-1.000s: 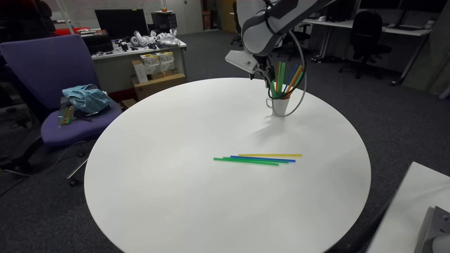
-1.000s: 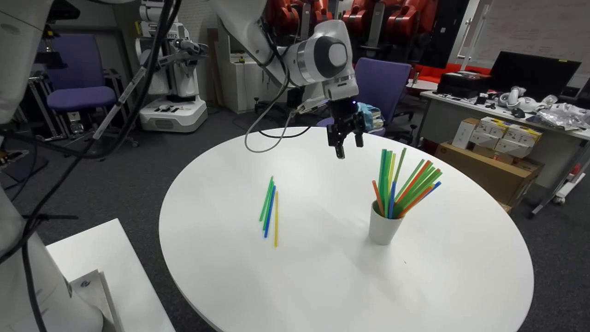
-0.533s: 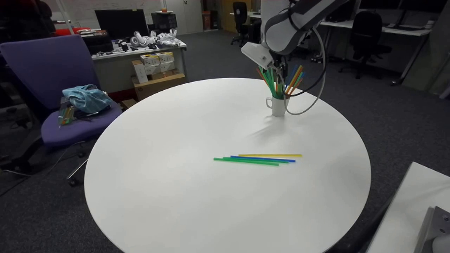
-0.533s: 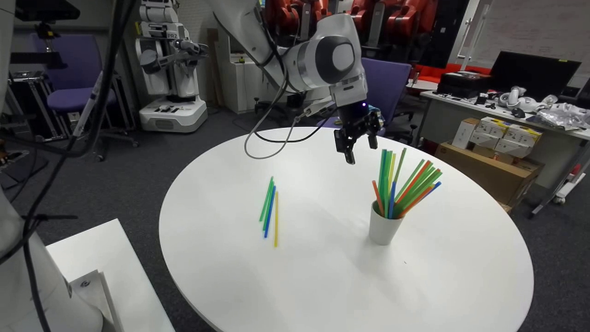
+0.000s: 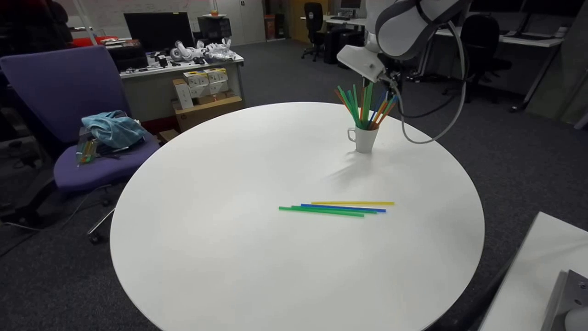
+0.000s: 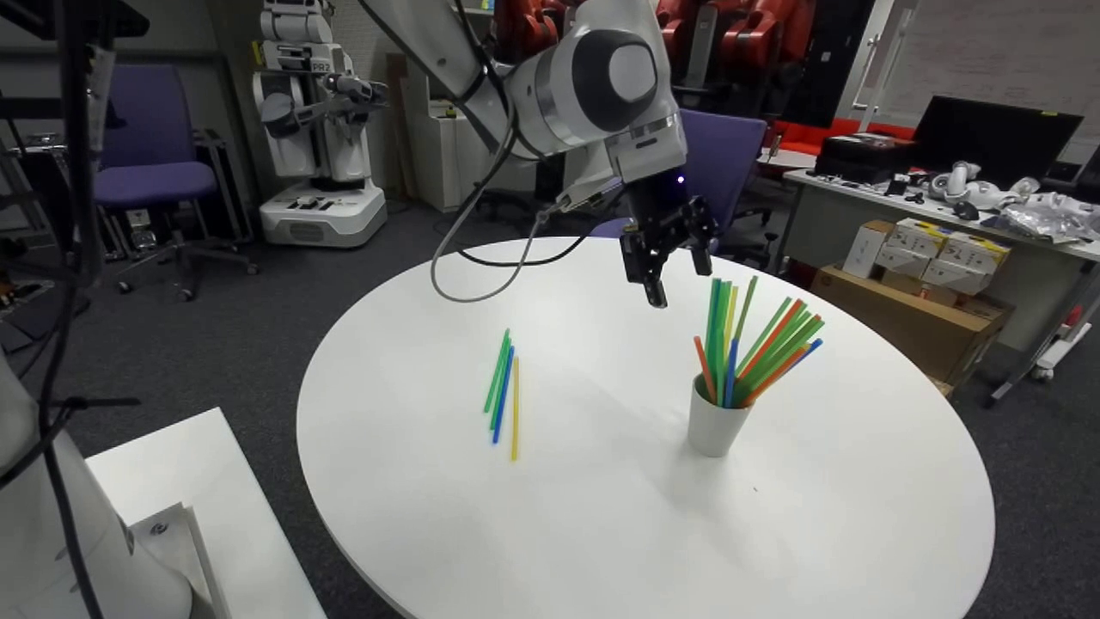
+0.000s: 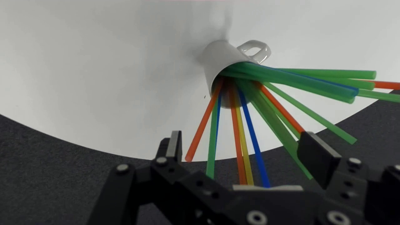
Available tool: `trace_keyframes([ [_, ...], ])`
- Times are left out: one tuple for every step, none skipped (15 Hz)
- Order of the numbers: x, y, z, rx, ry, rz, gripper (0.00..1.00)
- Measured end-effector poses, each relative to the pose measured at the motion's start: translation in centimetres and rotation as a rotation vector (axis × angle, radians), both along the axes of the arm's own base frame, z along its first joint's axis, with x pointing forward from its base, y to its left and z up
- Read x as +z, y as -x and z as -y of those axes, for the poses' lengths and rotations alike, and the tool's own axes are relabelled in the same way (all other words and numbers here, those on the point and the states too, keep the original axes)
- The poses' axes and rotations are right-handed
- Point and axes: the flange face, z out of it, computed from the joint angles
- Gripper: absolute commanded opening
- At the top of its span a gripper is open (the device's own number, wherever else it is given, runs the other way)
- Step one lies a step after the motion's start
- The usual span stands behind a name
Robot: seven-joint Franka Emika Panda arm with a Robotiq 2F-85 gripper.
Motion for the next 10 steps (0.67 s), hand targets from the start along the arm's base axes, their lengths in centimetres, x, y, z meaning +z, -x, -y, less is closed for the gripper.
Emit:
trace_keyframes([
  [-0.1,0.6,0.1,0.01,0.012,-0.011,1.0],
  [-0.4,1.2,0.2,0.02,0.023,-0.024,1.0],
  [-0.7,1.7,0.3,0.031,0.029,-0.037,1.0],
  [-1.2,2.2,0.5,0.043,0.035,-0.047,1.0],
  [-1.6,2.6,0.7,0.058,0.038,-0.054,1.0],
  [-2.1,2.9,1.0,0.074,0.039,-0.061,1.0],
  [-2.4,3.2,1.4,0.087,0.038,-0.066,1.0],
  [-2.7,3.5,1.8,0.102,0.038,-0.071,1.0],
  [-3.0,3.7,2.3,0.114,0.037,-0.075,1.0],
  [-3.2,4.0,2.8,0.123,0.036,-0.08,1.0],
])
